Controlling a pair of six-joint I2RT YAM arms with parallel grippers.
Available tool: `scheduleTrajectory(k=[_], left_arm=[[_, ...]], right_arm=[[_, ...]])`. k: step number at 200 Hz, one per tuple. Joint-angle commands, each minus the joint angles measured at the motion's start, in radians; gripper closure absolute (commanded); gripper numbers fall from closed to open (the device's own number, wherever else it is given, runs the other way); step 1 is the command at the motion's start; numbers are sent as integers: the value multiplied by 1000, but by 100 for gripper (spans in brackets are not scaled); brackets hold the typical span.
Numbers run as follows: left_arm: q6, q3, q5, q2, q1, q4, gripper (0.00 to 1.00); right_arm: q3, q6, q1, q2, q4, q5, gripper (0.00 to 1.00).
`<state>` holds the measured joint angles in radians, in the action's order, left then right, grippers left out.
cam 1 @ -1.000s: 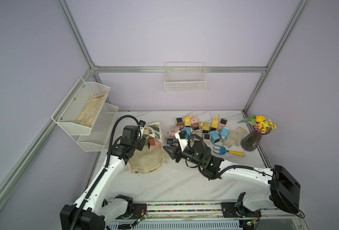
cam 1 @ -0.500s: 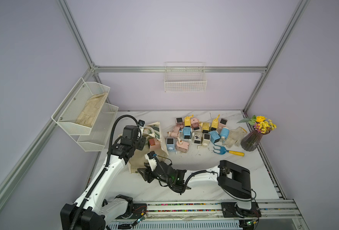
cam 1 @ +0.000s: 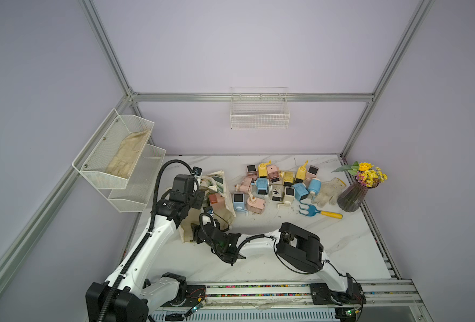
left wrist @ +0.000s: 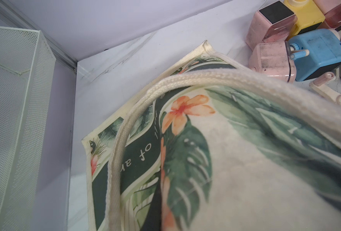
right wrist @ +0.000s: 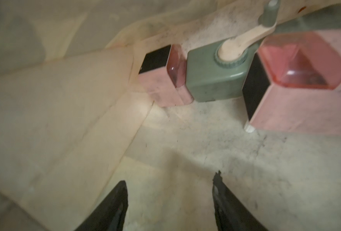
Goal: Take out the pencil sharpeners from the tote bags
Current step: Pick up the pencil sharpener from the canvas bag.
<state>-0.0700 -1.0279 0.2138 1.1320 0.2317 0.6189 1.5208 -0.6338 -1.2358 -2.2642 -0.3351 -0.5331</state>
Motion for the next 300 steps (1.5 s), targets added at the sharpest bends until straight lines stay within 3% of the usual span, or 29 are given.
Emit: scheduleTrajectory(k=[1,58,114,140,175,219,265,285,300], left_arm=[[81,-119,-25,3,1,-10,100],[99,-123,-63,21,1,-14,100],[89,-111,-76,26,1,-24,100],[94,-113,-91,37,1,-22,100],[88,-105,-92,35,4,-27,100],[82,-107,-91,35,8,-25,100],[82,-109,-96,40,7,-24,100],[83,-108,-97,41,8,-21,100],[84,-110,-98,41,8,-22,100]], right_arm=[[84,-39,18,-41,57,-115,29],[271,-173,65,-132,277,-227,22],[287,-256,87,-157,349,-299,22],[329,-238,116,-192,344,-275,23],[353,-80,149,-225,313,-240,24],[121,121,203,-88,162,-206,42],[-151,344,229,107,-95,20,54],[-252,368,229,178,-198,98,54],[-268,357,229,194,-209,117,40]])
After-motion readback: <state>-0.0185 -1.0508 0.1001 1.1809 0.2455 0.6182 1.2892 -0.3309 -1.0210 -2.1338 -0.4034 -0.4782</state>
